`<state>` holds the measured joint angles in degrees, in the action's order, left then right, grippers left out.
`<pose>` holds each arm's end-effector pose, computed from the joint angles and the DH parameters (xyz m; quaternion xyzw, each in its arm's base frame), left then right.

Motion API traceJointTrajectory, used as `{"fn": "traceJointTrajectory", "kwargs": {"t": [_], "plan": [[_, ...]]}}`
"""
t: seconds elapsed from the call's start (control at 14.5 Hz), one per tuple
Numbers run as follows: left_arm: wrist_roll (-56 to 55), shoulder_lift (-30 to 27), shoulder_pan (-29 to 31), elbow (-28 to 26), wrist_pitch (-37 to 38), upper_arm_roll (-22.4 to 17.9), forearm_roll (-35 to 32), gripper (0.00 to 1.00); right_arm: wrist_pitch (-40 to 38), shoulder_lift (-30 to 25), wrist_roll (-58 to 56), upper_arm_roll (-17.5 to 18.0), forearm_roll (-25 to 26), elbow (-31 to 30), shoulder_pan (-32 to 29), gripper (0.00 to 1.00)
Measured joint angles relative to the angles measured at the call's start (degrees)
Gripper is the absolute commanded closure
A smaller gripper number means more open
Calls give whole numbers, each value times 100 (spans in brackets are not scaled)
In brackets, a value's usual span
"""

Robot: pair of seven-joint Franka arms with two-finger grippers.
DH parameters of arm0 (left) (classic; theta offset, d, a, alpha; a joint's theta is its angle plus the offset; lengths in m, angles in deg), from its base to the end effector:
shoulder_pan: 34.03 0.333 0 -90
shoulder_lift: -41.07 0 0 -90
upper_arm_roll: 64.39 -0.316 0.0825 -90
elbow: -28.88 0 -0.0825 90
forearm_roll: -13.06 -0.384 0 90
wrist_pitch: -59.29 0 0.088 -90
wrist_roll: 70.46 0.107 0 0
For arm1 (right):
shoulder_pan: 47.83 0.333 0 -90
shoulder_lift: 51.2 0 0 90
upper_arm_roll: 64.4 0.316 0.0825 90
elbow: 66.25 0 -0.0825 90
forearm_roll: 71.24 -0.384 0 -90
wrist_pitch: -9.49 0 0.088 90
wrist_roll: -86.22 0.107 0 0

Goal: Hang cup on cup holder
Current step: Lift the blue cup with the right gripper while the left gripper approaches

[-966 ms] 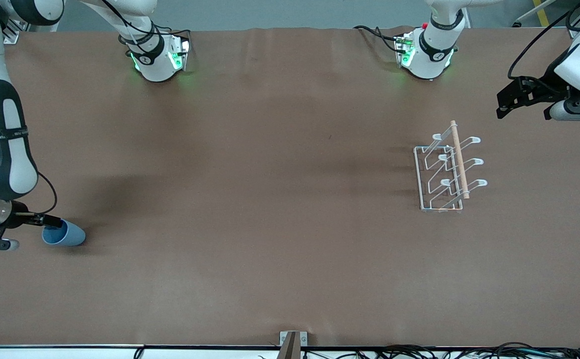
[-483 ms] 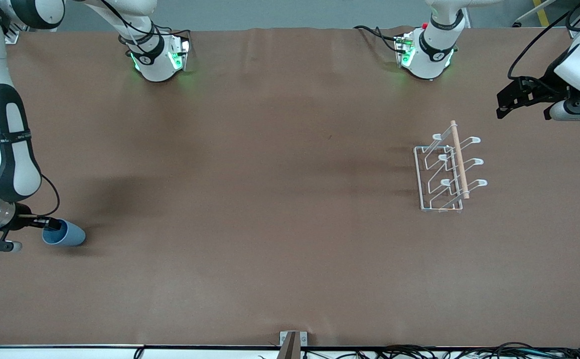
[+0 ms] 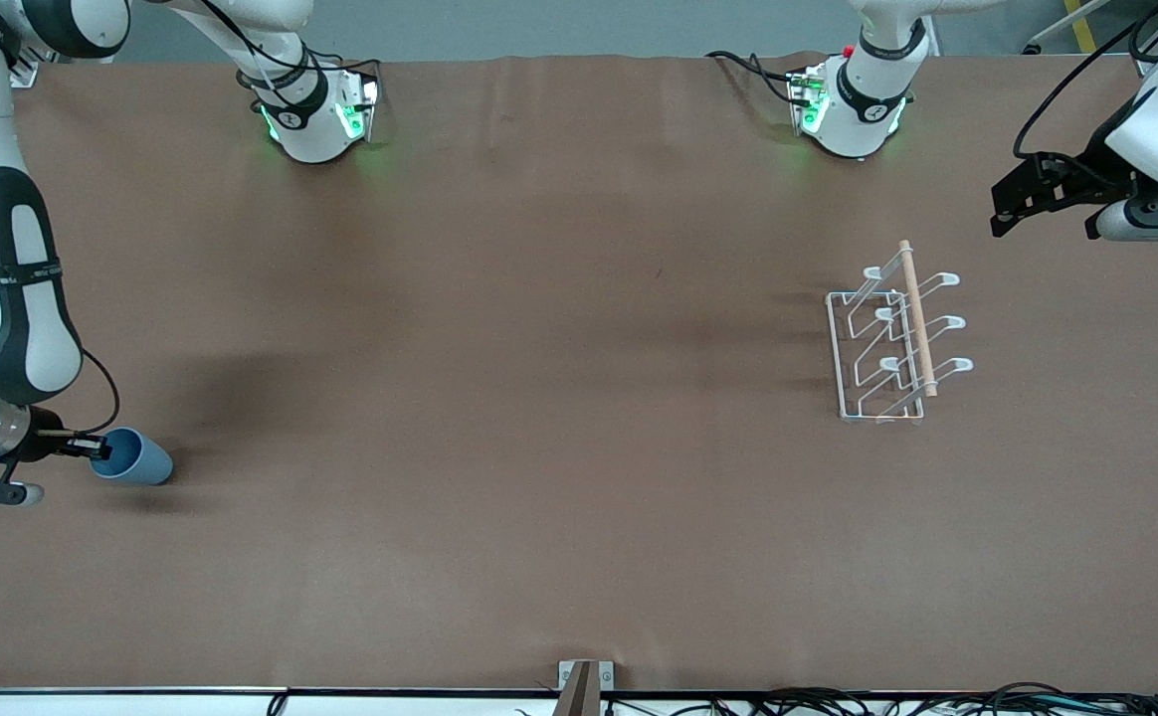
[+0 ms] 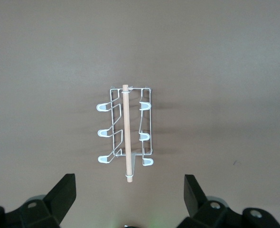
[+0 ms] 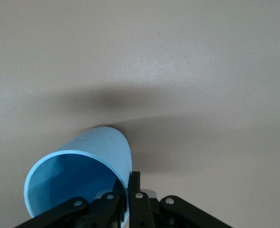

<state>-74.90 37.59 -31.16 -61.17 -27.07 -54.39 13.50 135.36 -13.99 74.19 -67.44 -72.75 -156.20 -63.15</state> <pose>0.5248 -0.0697 0.6509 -0.9997 0.0235 0.0021 0.0017 0.6646 -0.2141 0.2601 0.9983 -0.0578 -0.0118 0.0025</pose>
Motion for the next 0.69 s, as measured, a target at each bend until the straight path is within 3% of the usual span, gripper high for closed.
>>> {"fn": "traceJointTrajectory", "kwargs": {"t": [0.28,0.48,0.69], "plan": [[0,5,-1,0,0,10,0,0,-1272,-514,-1,218,-188,192,99,98],[0,16,0,0,1,7,0,0,-2542,-1246,18,457,-1311,160,269,98],[10,69,-8,0,1,19,1,0,-2936,-1898,125,494,-2674,-399,606,98]]}}
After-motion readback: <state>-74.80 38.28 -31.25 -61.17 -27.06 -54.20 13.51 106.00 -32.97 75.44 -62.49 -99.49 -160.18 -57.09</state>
